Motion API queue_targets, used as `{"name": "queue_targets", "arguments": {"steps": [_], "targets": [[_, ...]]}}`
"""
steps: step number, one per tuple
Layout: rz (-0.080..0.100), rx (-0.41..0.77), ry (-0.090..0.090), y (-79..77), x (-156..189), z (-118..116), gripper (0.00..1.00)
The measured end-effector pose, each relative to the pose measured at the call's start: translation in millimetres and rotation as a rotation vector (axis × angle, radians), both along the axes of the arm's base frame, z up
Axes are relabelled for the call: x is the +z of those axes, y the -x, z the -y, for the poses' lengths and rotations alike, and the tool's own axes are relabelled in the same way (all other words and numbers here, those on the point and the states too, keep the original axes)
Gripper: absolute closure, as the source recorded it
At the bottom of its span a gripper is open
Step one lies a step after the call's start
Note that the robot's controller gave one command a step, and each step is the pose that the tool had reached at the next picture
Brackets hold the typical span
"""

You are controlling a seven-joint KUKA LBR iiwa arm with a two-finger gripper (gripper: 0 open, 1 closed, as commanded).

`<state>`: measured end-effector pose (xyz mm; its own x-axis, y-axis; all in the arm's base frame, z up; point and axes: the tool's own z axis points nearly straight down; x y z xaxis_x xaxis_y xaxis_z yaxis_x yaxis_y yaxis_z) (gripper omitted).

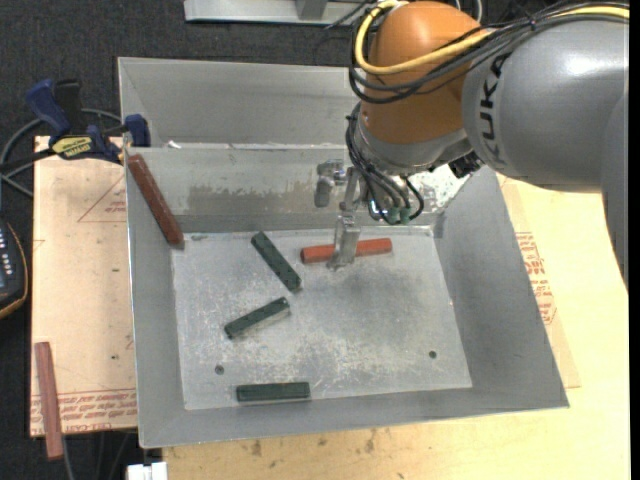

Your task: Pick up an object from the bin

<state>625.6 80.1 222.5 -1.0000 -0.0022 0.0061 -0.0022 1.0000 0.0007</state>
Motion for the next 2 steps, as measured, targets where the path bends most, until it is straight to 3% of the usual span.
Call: {"name": "queue_targets", "arguments": {"steps": [1, 2], "targets": [[0.003, 0.350, -0.002, 24.1, -156, 8, 0.00], [0.014, 0.467, -0.003, -9.7, -141, -55, 0.00]]}}
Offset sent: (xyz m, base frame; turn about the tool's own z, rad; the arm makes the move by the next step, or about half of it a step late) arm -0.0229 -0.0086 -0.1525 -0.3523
